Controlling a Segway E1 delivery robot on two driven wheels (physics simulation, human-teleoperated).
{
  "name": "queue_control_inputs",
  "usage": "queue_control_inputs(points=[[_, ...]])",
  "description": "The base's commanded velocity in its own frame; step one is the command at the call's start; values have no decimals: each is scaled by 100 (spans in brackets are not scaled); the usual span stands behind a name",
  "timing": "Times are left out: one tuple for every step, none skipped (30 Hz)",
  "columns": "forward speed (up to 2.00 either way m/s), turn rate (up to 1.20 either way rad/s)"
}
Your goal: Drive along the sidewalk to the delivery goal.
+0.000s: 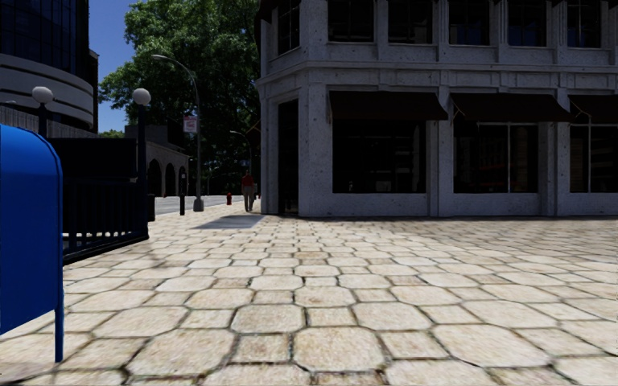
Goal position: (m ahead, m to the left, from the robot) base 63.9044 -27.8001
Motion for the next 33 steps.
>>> queue_control_inputs(points=[[200, 17], [200, 25], [200, 25], [200, 34], [200, 36], [200, 37], [200, 37], [200, 37], [200, 37], [200, 37], [200, 37], [200, 37], [200, 37], [200, 37], [200, 37], [200, 37], [200, 37], [200, 37], [200, 37], [200, 37], [200, 37], [200, 37], [200, 37], [200, 37], [200, 37], [200, 37], [200, 37], [200, 37], [200, 37], [200, 37], [200, 37], [200, 37], [200, 37]])
